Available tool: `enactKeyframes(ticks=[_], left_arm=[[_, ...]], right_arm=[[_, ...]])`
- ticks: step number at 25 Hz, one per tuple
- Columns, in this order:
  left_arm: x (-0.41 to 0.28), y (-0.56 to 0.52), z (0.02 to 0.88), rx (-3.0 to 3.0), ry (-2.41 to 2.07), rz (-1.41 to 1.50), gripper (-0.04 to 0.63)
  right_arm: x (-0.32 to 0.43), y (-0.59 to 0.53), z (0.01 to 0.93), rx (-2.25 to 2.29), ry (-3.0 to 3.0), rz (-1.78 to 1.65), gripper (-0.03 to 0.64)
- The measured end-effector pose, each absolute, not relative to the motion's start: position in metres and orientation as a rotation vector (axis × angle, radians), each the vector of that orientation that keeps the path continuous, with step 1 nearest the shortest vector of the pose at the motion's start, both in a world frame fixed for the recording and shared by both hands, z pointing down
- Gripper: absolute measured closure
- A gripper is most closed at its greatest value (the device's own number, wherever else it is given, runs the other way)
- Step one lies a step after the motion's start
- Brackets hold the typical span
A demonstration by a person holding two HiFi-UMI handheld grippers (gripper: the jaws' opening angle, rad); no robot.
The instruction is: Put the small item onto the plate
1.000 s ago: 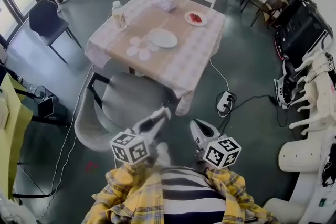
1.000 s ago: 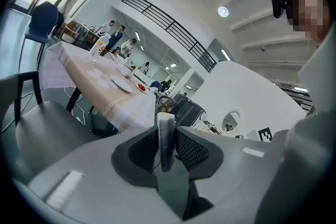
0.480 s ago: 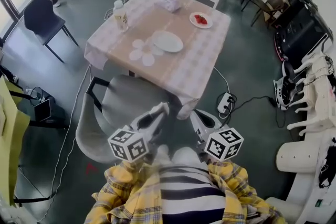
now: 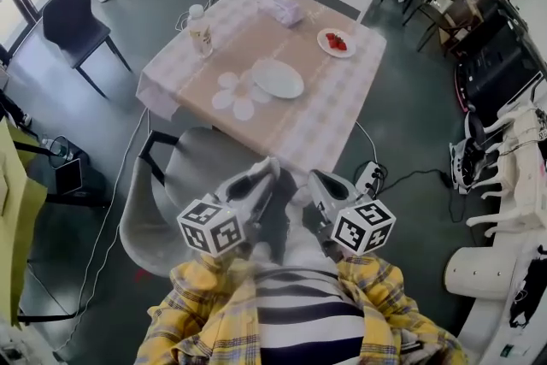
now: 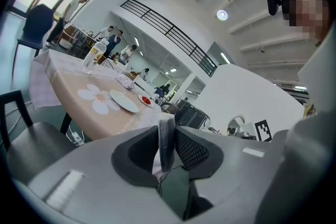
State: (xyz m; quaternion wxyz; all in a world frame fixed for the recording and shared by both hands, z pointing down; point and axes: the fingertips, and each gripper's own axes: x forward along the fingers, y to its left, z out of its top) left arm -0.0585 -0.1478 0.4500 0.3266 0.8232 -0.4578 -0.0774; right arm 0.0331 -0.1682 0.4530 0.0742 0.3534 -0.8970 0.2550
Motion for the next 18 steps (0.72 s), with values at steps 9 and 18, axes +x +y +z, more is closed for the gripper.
enactKeyframes(ticks=[9,18], left_arm=[[-0.04,-0.221,0.451,2.134,-1.241,-0.198,0.508],[-0.03,-0.277,0.456,2.097,-1.259,-0.193,0.508]], right_arm=[[0.033,-0.241,0.455,0.958,-2.713,0.745,0.62],[0.034,-0.294,0.455,0.887,-2.727,0.755,0.62]])
